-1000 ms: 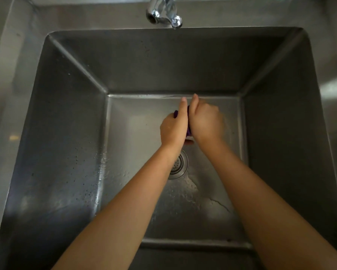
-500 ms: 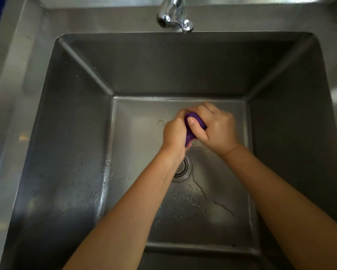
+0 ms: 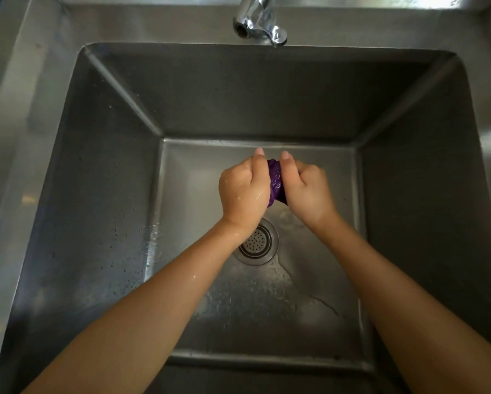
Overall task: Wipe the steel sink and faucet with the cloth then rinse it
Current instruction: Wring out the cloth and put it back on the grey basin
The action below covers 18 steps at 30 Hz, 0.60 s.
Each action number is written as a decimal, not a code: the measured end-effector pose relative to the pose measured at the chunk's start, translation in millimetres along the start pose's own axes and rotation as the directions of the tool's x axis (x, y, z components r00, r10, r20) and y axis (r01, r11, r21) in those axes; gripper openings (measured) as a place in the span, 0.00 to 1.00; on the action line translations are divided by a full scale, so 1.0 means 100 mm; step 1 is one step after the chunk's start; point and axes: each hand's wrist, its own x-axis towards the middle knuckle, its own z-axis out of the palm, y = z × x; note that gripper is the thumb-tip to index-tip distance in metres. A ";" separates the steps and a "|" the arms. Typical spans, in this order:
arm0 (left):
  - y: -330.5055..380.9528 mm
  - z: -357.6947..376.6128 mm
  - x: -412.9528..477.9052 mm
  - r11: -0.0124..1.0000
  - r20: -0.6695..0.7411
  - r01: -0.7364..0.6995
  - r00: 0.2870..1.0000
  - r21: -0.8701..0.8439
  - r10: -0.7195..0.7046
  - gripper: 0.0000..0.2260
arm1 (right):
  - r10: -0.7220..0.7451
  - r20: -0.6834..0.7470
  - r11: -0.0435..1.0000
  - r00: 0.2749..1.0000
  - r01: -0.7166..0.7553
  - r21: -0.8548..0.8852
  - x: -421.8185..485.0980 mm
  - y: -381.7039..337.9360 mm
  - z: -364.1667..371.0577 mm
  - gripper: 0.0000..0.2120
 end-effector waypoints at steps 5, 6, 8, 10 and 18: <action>0.07 -0.06 0.08 0.989 0.059 -0.144 0.988 0.040 0.141 0.24 | 0.030 0.051 0.988 0.998 -0.037 0.152 0.00 -0.10 -0.09 0.24; 0.08 -0.07 0.10 0.984 0.069 -0.171 0.983 0.055 0.168 0.24 | 0.034 0.054 0.986 0.998 -0.042 0.164 0.00 -0.11 -0.10 0.24; 0.11 -0.08 0.13 0.971 0.095 -0.226 0.971 0.076 0.219 0.24 | 0.041 0.065 0.983 0.997 -0.053 0.177 -0.01 -0.15 -0.12 0.24; 0.16 -0.09 0.15 0.945 0.112 -0.308 0.949 0.110 0.296 0.23 | 0.051 0.069 0.973 0.996 -0.065 0.222 -0.01 -0.17 -0.14 0.24; 0.47 -0.08 0.28 0.858 0.022 -0.502 0.864 0.107 0.503 0.19 | 0.156 -0.031 0.877 0.987 -0.124 0.463 0.02 -0.48 -0.26 0.24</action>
